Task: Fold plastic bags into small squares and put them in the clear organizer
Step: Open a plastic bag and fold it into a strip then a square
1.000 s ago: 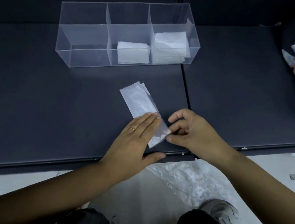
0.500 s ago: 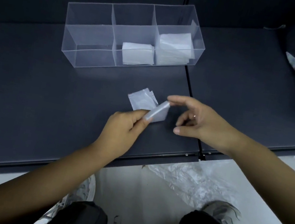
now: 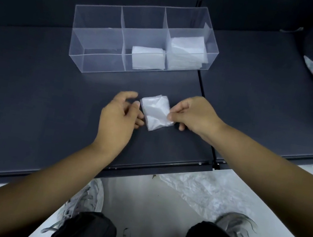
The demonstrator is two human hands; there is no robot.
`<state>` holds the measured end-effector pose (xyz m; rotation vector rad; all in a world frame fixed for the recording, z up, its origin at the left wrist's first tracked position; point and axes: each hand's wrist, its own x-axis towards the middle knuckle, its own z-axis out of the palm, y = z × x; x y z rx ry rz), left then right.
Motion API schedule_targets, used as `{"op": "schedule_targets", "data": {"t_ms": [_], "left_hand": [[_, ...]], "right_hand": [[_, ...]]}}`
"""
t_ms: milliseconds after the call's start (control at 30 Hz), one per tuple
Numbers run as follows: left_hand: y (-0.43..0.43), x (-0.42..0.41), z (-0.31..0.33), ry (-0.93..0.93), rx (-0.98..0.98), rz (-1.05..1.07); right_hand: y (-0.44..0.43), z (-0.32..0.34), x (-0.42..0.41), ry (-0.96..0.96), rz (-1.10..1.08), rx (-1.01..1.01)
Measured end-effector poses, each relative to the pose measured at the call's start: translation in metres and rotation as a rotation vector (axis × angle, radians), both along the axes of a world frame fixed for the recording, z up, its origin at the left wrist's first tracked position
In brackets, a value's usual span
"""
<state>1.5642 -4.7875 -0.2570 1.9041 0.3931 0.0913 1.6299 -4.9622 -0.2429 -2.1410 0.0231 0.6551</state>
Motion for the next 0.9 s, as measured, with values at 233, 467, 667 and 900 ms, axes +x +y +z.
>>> {"op": "schedule_targets", "data": {"t_ms": [233, 467, 667, 900], "left_hand": [[-0.009, 0.0, -0.018, -0.196, 0.848, -0.519], [0.001, 0.003, -0.033, 0.046, 0.987, -0.583], [-0.005, 0.001, -0.031, 0.139, 1.018, -0.565], [-0.02, -0.011, -0.022, 0.174, 0.737, -0.451]], "right_hand": [[0.01, 0.003, 0.008, 0.034, 0.024, -0.109], [0.003, -0.005, -0.013, -0.237, -0.025, -0.117], [0.01, -0.013, -0.034, -0.396, 0.034, -0.26], [0.02, -0.005, -0.027, -0.268, -0.097, 0.03]]}}
